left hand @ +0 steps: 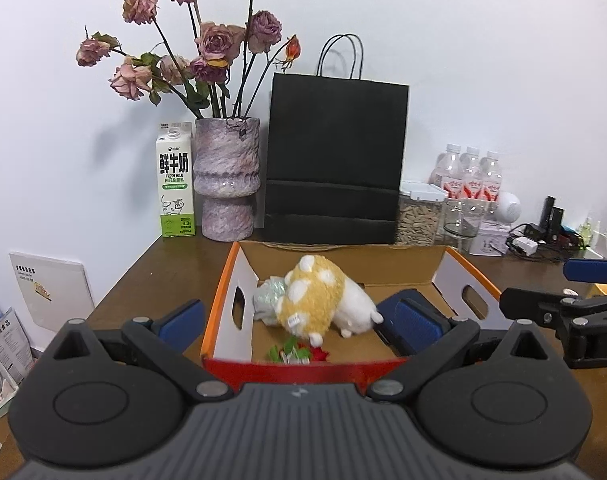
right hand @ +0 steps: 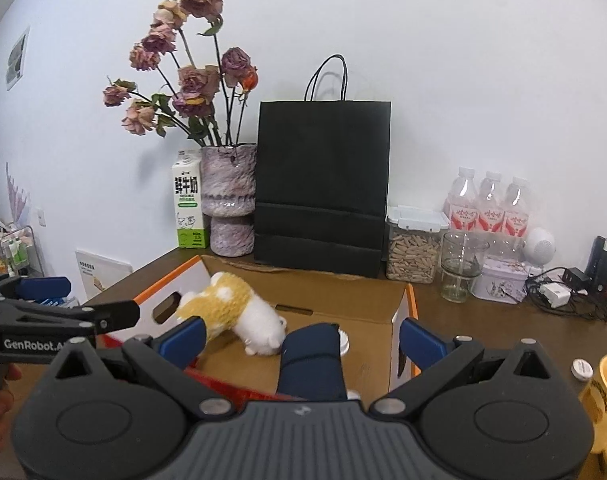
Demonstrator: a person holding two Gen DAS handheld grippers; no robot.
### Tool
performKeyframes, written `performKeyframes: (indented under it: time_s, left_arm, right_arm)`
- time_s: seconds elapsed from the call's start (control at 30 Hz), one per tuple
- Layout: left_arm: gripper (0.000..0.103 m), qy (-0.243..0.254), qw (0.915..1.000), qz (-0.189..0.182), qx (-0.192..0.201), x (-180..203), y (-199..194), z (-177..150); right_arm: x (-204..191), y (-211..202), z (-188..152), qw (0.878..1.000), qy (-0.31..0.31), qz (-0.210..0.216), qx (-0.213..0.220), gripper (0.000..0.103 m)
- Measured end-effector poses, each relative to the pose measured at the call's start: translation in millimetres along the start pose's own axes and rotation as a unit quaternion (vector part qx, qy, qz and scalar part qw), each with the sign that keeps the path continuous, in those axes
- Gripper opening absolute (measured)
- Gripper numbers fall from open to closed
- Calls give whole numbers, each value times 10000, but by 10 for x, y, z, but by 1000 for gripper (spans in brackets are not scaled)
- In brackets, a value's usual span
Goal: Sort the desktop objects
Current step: 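Release the plush toy into the box with the left tool while the right tool releases the navy case, then grasp the purple cloth bag with the right tool while the left tool moves back to the table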
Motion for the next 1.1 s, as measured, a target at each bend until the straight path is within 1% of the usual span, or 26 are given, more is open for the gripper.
performKeyframes:
  time_s: [0.13, 0.33, 0.47, 0.67, 0.83, 0.97, 1.1]
  left_arm:
    - [103, 16, 10000, -51, -22, -64, -167, -130]
    - [103, 34, 9998, -96, -167, -147, -327, -368]
    - [103, 131, 9994, -108, -301, -165, -423, -554]
    - [103, 99, 9985, -88, -531, -254, -586, -851]
    - [103, 165, 9978, -65, -638, -299, -714, -1082]
    - [103, 196, 9963, -60, -835, -306, -684, -1175]
    - [103, 130, 9964, -31, -834, -343, -675, -1175]
  right_arm:
    - [-124, -167, -140, 10000, -13, 22, -45, 103]
    - [-279, -310, -396, 9996, -29, 48, -291, 103]
    - [-371, -382, -598, 9988, 31, 134, -461, 103]
    - [-540, -477, -902, 9969, 150, 273, -721, 103]
    - [-695, -539, -1171, 9941, 251, 413, -968, 103]
    - [-737, -501, -1314, 9917, 326, 409, -1178, 103]
    - [-751, -476, -1301, 9921, 373, 381, -1138, 103]
Point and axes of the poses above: each gripper's, at about its wrist camera, not at the fingertips, and y roughly the way its jaws point, x to its right, z to its top, the point moved 1 cm from there along y, roughly the way its jaws point, and after that the axes turned 15 degrees about z, right-handed, at the moved point
